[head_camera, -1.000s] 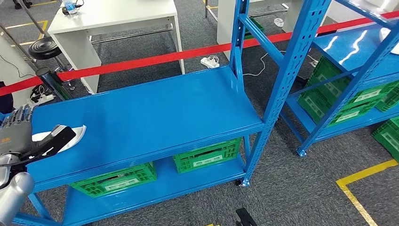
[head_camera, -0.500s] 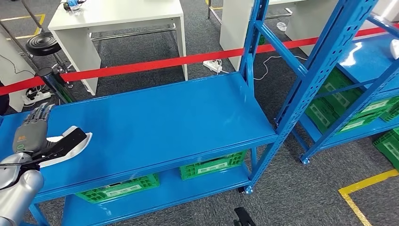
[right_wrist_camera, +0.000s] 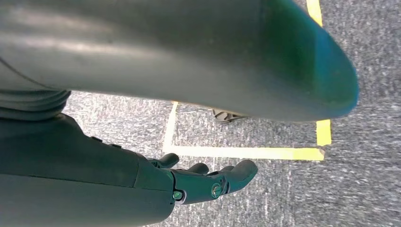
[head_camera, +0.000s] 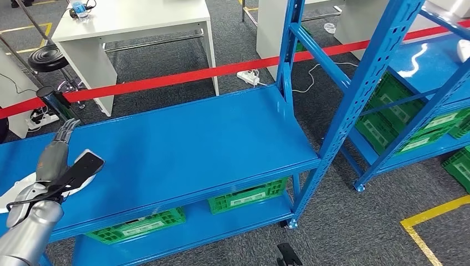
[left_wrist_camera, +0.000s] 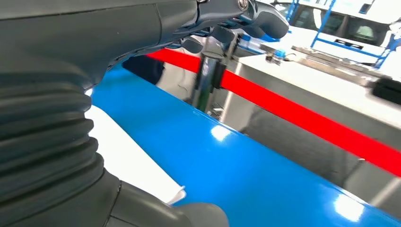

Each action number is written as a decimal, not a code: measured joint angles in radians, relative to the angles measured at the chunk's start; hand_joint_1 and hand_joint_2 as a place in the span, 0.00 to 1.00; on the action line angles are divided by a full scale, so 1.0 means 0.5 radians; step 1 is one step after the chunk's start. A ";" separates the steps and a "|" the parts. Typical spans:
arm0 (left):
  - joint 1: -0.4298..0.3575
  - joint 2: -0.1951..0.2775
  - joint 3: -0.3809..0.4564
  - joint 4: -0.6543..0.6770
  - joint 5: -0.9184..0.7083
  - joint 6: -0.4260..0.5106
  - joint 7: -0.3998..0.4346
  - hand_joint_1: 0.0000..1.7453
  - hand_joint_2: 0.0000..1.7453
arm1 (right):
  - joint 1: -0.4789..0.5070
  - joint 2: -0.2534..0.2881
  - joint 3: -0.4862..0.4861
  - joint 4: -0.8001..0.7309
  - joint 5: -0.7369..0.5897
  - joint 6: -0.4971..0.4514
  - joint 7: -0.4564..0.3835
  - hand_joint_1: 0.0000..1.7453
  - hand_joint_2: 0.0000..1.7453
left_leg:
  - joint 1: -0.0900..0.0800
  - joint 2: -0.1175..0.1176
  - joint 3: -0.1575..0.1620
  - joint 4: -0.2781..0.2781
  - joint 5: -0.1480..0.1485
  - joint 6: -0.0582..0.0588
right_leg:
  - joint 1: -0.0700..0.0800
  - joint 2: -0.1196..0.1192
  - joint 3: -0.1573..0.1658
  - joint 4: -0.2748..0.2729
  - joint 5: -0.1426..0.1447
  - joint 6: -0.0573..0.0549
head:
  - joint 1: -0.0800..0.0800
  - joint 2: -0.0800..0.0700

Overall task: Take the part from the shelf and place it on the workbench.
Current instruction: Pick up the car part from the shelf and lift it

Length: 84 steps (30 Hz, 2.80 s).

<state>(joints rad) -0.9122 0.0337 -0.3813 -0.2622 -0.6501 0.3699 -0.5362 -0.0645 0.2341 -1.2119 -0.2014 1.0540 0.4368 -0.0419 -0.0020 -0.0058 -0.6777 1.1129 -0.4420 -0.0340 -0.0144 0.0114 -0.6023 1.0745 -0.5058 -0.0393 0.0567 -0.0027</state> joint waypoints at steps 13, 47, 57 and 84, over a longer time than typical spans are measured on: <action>0.115 -0.108 0.134 -0.037 0.212 -0.461 0.010 0.00 1.00 | -0.003 0.006 -0.030 0.000 -0.032 0.001 0.028 0.00 0.00 | -0.018 -0.011 0.104 -0.177 0.029 0.053 | 0.006 -0.011 0.058 -0.092 0.023 0.031 | 0.006 0.000; 0.469 -0.001 0.099 -0.120 0.055 0.263 0.357 0.00 1.00 | -0.003 0.025 -0.056 0.000 0.011 0.001 -0.136 0.00 0.00 | -0.021 -0.009 0.112 -0.184 0.029 0.061 | 0.002 -0.011 0.064 -0.100 0.023 0.074 | 0.005 0.000; 0.436 0.102 -0.106 -0.114 -0.611 0.654 0.881 0.00 1.00 | -0.005 0.025 -0.056 0.000 0.014 0.001 -0.171 0.00 0.00 | -0.021 -0.009 0.112 -0.184 0.029 0.061 | 0.002 -0.011 0.064 -0.100 0.023 0.073 | 0.005 0.000; 0.219 0.146 -0.409 0.008 -1.032 0.021 1.299 1.00 1.00 | -0.010 0.025 -0.059 0.000 -0.023 0.000 -0.310 0.00 0.00 | -0.021 -0.008 0.119 -0.185 0.030 0.060 | 0.002 -0.011 0.070 -0.100 0.023 0.073 | 0.005 0.000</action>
<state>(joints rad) -0.8024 0.1067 -0.5859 -0.2584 -1.1659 0.3803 0.1131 -0.0694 0.2464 -1.2416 -0.2014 1.0428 0.4370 -0.1970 -0.0122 -0.0100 -0.6182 1.0204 -0.4271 -0.0038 -0.0133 0.0058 -0.5672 1.0247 -0.4946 -0.0029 0.0593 -0.0027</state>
